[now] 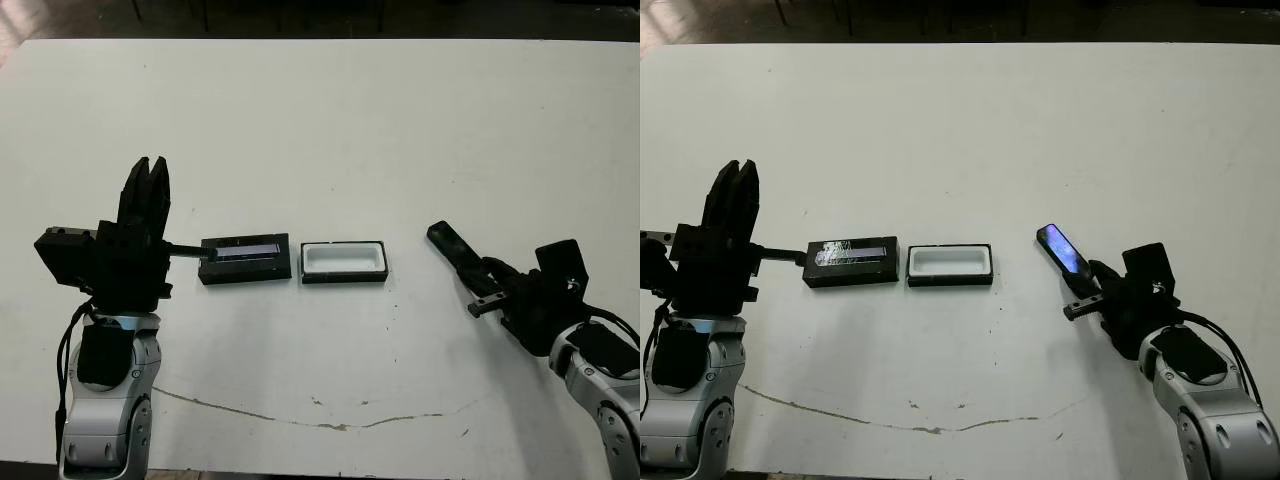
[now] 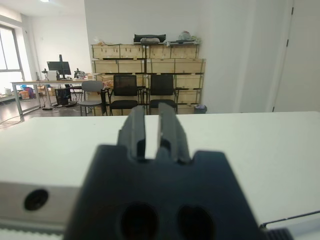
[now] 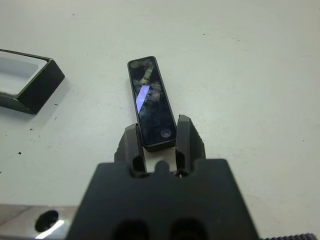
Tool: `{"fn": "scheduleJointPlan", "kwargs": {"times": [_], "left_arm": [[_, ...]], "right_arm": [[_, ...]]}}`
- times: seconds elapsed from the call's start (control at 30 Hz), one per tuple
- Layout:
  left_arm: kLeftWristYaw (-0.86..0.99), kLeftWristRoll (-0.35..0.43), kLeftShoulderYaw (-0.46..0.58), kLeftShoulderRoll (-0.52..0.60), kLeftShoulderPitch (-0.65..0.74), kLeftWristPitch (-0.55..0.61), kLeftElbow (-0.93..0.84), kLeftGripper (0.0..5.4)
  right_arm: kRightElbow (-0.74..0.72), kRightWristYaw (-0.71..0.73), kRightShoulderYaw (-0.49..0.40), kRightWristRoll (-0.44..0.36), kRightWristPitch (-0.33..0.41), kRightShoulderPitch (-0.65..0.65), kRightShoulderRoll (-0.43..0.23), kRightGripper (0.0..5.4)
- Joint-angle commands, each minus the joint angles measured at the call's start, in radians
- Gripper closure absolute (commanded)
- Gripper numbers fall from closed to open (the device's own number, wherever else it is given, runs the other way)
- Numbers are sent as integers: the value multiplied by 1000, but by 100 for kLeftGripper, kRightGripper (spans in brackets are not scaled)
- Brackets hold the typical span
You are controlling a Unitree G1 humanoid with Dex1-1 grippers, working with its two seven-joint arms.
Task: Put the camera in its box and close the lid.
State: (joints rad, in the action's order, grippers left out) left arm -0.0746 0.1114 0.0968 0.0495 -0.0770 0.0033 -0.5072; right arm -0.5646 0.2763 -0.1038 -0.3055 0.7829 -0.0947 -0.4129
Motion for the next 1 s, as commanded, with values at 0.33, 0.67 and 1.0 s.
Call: {"fn": "scheduleJointPlan", "kwargs": {"times": [0.33, 0.67, 1.0], "left_arm": [[4, -12, 1, 12, -16, 8, 10, 540], [5, -9, -1, 12, -16, 13, 8, 540], [3, 1, -5, 7, -12, 13, 14, 540]], "right_arm": [[6, 71, -10, -31, 59, 25, -61, 539], [47, 114, -150, -243, 124, 169, -41, 539], [149, 226, -141, -335, 63, 339, -89, 539]]}}
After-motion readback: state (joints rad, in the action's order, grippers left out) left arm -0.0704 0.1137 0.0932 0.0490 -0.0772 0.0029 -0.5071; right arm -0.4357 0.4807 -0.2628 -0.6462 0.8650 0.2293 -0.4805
